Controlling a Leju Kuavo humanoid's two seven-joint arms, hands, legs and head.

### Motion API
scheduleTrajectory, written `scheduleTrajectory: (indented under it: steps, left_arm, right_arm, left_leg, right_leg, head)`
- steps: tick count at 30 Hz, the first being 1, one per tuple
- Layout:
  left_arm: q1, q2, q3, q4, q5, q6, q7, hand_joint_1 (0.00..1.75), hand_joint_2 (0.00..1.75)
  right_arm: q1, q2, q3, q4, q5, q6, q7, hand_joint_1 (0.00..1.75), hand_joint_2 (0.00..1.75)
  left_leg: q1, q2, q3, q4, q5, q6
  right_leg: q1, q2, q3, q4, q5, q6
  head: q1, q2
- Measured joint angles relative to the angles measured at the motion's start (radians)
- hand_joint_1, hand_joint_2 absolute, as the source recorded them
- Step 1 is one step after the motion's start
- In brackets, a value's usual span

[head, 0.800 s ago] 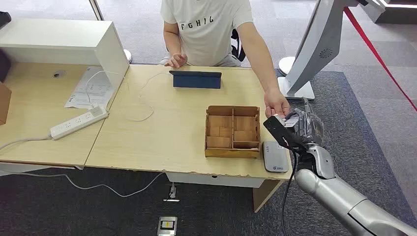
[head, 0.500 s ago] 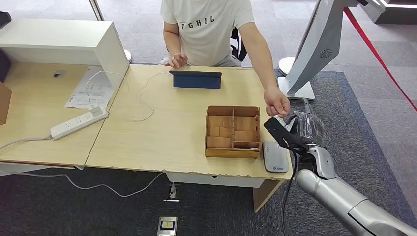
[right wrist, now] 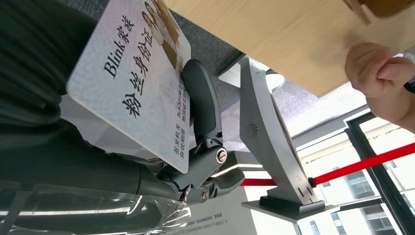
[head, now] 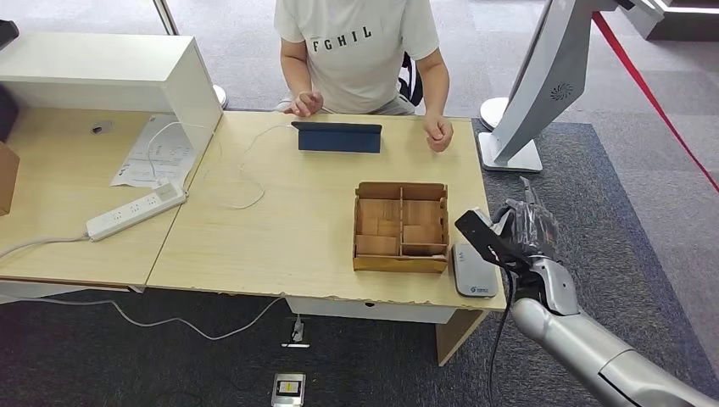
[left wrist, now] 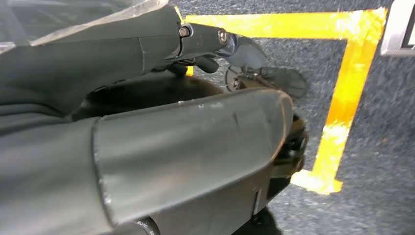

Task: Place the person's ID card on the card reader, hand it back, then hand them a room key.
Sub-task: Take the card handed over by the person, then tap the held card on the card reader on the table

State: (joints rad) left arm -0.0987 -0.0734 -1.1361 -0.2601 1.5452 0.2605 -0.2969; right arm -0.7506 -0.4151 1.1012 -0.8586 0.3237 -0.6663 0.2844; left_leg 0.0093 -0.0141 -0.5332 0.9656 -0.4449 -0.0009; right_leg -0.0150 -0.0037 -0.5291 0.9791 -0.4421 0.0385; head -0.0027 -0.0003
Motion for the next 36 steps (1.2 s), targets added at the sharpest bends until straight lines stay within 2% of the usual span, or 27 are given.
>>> scheduleTrajectory:
  steps: [8, 17, 23, 29, 36]
  left_arm:
    - [-0.006, -0.015, -0.016, 0.006, -0.010, 0.020, 0.016, 0.00, 0.00]
    - [-0.007, -0.016, -0.020, 0.006, -0.009, 0.024, 0.016, 0.00, 0.00]
    - [-0.009, -0.017, -0.033, 0.006, 0.006, 0.036, 0.032, 0.00, 0.00]
    - [-0.010, -0.017, -0.043, 0.007, 0.011, 0.035, 0.046, 0.00, 0.00]
    - [-0.011, -0.017, -0.048, 0.008, 0.014, 0.032, 0.054, 0.00, 0.00]
  right_arm:
    - [0.029, 0.102, 0.031, 0.081, -0.041, 0.000, -0.034, 1.75, 1.75]
    - [0.039, 0.122, 0.038, 0.108, -0.061, 0.000, -0.043, 1.75, 1.75]
    - [0.055, 0.200, 0.068, 0.213, -0.055, -0.001, -0.070, 1.75, 1.75]
    - [-0.012, 0.200, 0.065, 0.229, 0.033, -0.001, -0.013, 1.75, 1.75]
    - [-0.084, 0.171, 0.066, 0.196, 0.084, 0.000, 0.065, 1.75, 1.75]
  left_leg:
    - [0.000, -0.001, 0.000, 0.000, 0.000, 0.000]
    - [0.000, -0.001, 0.000, 0.000, 0.000, 0.000]
    - [0.000, -0.001, 0.000, 0.000, 0.000, 0.001]
    - [0.000, 0.000, 0.001, 0.000, 0.001, 0.002]
    - [-0.001, 0.000, 0.001, 0.000, 0.001, 0.002]
  right_leg:
    - [0.000, 0.000, 0.000, 0.000, 0.000, 0.000]
    - [-0.001, 0.000, 0.000, 0.000, 0.000, 0.000]
    - [-0.002, 0.000, 0.000, 0.000, 0.000, 0.001]
    - [-0.003, 0.000, 0.000, 0.000, 0.001, 0.001]
    - [-0.003, 0.000, 0.000, 0.000, 0.001, 0.001]
  head:
    - [0.000, 0.000]
    - [0.000, 0.000]
    - [0.000, 0.000]
    - [0.000, 0.000]
    - [0.000, 0.000]
